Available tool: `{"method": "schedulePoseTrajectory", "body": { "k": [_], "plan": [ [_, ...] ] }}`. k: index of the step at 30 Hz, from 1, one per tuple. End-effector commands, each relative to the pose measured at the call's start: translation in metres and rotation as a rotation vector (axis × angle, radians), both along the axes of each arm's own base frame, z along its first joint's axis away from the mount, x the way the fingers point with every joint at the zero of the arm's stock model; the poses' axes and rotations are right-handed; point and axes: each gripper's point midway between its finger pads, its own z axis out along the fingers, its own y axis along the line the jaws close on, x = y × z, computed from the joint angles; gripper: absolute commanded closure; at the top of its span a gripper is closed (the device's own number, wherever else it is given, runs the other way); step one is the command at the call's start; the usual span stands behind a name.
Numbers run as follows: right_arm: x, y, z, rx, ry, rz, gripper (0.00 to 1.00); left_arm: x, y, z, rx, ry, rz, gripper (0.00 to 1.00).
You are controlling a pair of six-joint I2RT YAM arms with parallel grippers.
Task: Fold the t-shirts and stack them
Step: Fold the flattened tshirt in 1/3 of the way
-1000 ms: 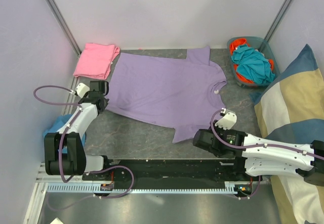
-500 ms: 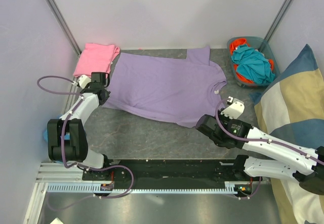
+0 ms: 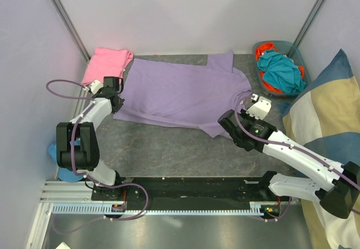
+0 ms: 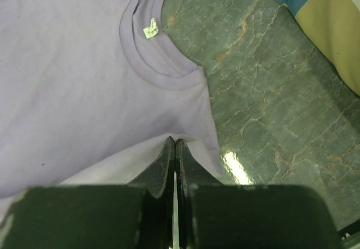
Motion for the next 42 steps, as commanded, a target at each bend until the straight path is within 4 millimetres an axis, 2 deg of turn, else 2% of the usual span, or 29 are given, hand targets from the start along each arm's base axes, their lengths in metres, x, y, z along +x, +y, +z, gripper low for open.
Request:
{"method": "schedulePoseTrajectory", "body": {
  "k": [1,16,42],
  "plan": [
    [0.022,0.002,0.01,-0.007,-0.02,-0.002,1.0,0.024,0.005,0.015,0.031,-0.054,-0.01,0.98],
    [0.064,-0.016,0.002,-0.022,0.02,-0.037,1.0,0.053,0.004,0.014,0.032,-0.053,-0.026,0.98],
    [0.127,-0.019,-0.025,-0.022,0.1,-0.02,1.0,0.082,0.005,0.006,0.043,-0.042,-0.034,0.98]
  ]
}}
